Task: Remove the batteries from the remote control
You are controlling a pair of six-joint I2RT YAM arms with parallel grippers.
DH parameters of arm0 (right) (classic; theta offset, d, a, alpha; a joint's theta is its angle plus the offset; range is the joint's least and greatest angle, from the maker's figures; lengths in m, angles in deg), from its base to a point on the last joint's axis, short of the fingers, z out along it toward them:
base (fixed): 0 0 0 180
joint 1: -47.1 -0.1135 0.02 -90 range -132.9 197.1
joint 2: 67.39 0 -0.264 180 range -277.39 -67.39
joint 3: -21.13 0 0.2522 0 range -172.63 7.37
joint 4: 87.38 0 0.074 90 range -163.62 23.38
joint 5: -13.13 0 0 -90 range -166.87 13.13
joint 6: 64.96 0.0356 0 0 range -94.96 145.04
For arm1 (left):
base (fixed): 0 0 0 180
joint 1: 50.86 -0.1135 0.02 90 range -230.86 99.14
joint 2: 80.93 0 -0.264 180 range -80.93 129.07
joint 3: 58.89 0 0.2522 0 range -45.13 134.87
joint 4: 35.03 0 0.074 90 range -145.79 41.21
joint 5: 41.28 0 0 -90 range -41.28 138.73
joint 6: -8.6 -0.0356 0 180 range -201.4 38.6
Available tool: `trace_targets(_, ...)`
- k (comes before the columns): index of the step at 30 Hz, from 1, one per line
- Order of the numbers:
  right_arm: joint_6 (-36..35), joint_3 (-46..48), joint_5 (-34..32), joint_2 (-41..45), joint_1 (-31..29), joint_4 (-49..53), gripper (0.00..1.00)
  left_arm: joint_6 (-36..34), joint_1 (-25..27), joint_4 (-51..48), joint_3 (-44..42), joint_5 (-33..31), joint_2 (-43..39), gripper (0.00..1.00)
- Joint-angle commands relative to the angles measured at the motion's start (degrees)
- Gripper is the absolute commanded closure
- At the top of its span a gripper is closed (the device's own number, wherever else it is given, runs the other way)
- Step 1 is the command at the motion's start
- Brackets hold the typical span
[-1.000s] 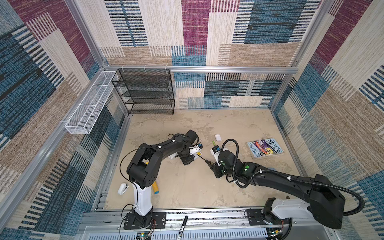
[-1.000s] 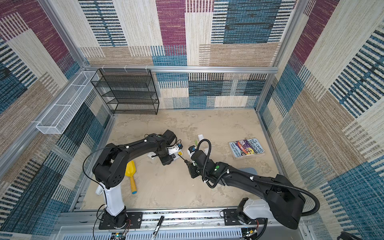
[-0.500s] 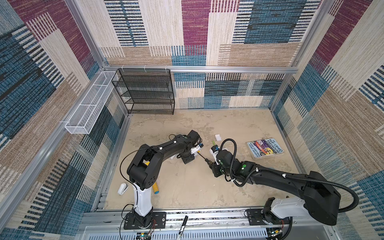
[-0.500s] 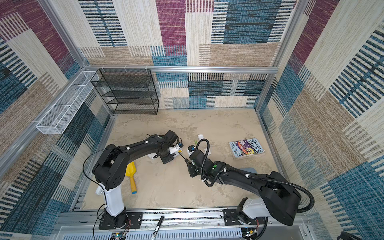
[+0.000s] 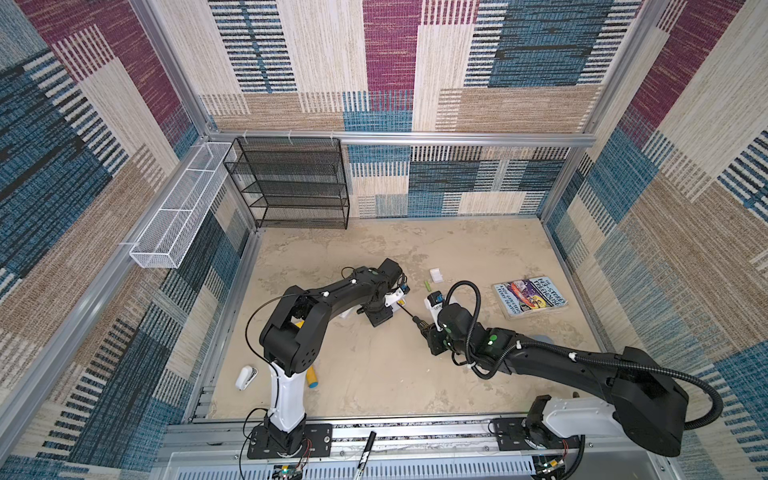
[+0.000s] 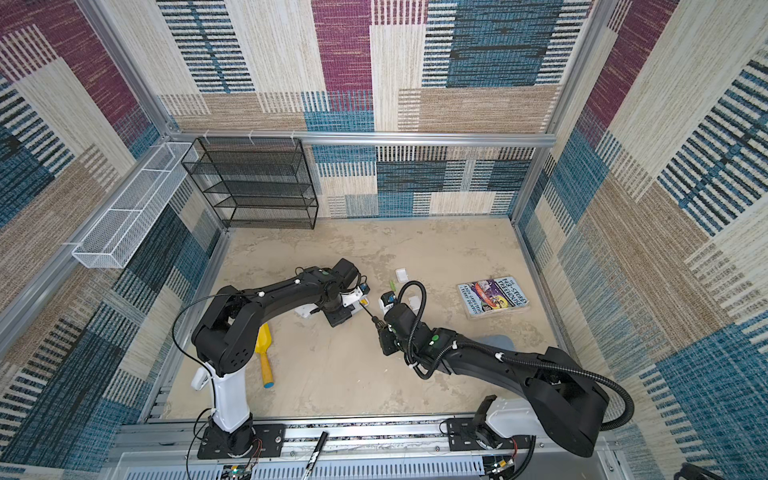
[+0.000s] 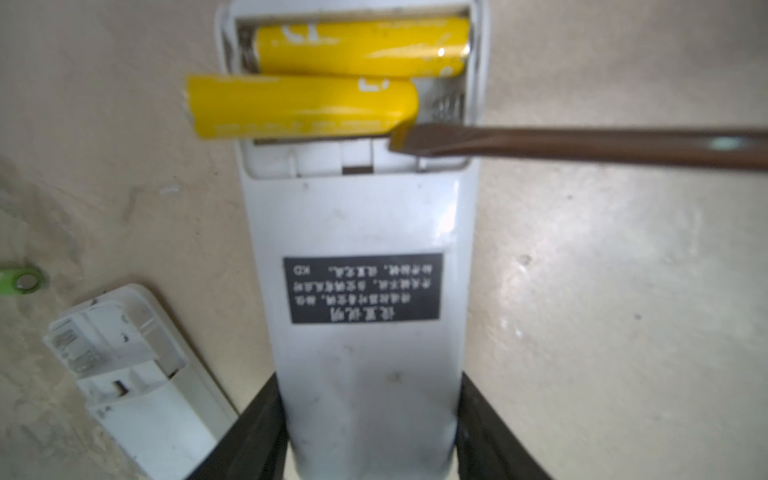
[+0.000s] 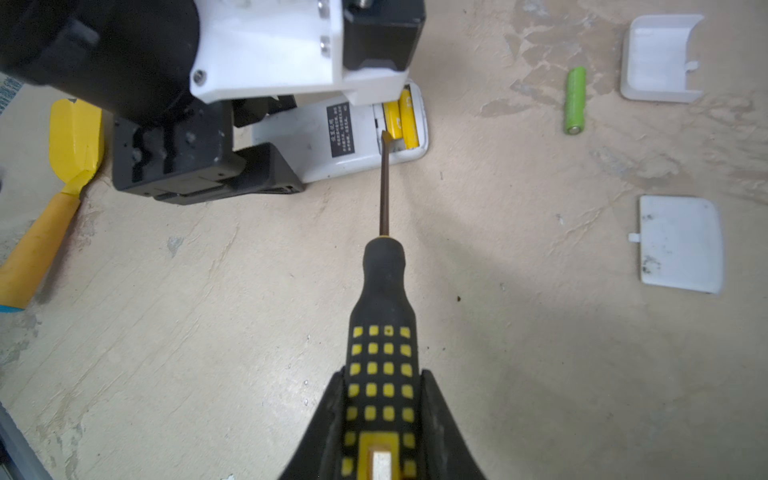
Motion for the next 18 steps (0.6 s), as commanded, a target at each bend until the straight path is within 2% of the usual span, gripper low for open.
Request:
trace_targets(1, -1.5, 1.0, -1.8, 2.5, 0.0, -0.2, 1.00, -0.8, 0.3, -3.4, 0.1, 5.7, 2.0, 0.44)
trace_targets(9, -4.3, 1.0, -1.8, 6.3, 0.0, 6.7, 1.00, -0.9, 0.3, -4.2, 0.1, 6.2, 2.7, 0.44)
trace_targets(13, -5.5, -0.8, -1.8, 5.5, 0.0, 10.5, 1.00, -0.7, 0.3, -3.8, 0.1, 3.9, 2.7, 0.44)
trace_targets(18, -6.9, -2.1, -2.2, 4.3, 0.1, 10.1, 1.00, -0.4, 0.4, -3.6, 0.1, 2.6, 2.5, 0.44)
